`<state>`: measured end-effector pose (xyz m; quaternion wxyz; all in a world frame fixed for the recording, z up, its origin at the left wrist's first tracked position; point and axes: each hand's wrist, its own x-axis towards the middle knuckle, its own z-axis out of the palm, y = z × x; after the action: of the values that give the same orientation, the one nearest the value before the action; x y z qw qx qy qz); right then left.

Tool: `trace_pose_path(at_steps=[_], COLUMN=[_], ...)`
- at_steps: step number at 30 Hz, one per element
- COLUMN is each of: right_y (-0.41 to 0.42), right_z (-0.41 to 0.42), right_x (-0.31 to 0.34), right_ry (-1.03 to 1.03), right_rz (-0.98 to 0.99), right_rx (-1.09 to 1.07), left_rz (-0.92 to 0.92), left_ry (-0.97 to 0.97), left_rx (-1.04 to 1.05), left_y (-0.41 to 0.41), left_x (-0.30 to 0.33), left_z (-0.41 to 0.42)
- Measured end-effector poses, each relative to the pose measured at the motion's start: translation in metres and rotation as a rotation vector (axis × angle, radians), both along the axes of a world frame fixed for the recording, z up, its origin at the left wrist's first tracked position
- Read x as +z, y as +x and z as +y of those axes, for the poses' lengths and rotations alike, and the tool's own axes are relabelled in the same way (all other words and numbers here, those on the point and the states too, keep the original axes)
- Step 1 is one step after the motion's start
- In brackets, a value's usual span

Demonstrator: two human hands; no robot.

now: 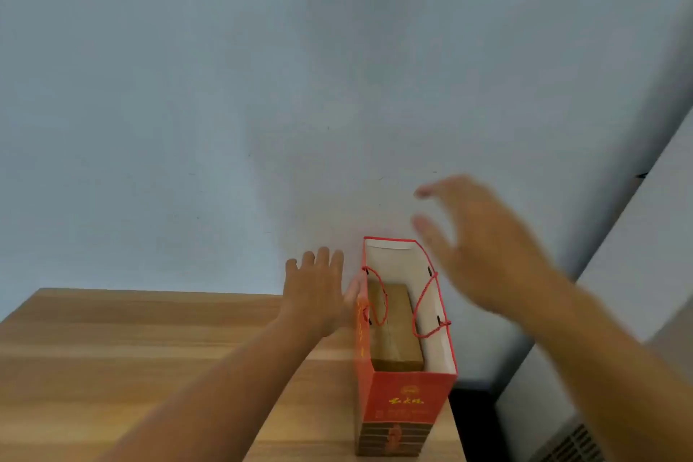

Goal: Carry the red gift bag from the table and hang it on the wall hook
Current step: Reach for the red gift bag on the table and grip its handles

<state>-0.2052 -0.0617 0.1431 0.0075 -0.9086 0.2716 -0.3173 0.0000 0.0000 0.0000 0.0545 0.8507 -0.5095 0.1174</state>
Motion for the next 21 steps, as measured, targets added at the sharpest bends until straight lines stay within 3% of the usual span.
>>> trace_pose_path(at_steps=[4,7,21], right_y=[0.052,0.066,0.082], right_z=[-0.022,-0.042,-0.059], right_x=[-0.121,-0.191,-0.245], right_ry=[0.135,0.161,0.338], right_rz=[0.462,0.528,0.722], right_rx=[-0.133,-0.224,-0.277], left_rz=[0.024,0.056,0.071], left_ry=[-0.057,-0.063,0.044], left_rx=[-0.013,-0.025,0.004], left_y=[0.001,-0.001,0.015], left_x=[-0.013,-0.02,-0.054], left_z=[-0.002,-0.003,-0.002])
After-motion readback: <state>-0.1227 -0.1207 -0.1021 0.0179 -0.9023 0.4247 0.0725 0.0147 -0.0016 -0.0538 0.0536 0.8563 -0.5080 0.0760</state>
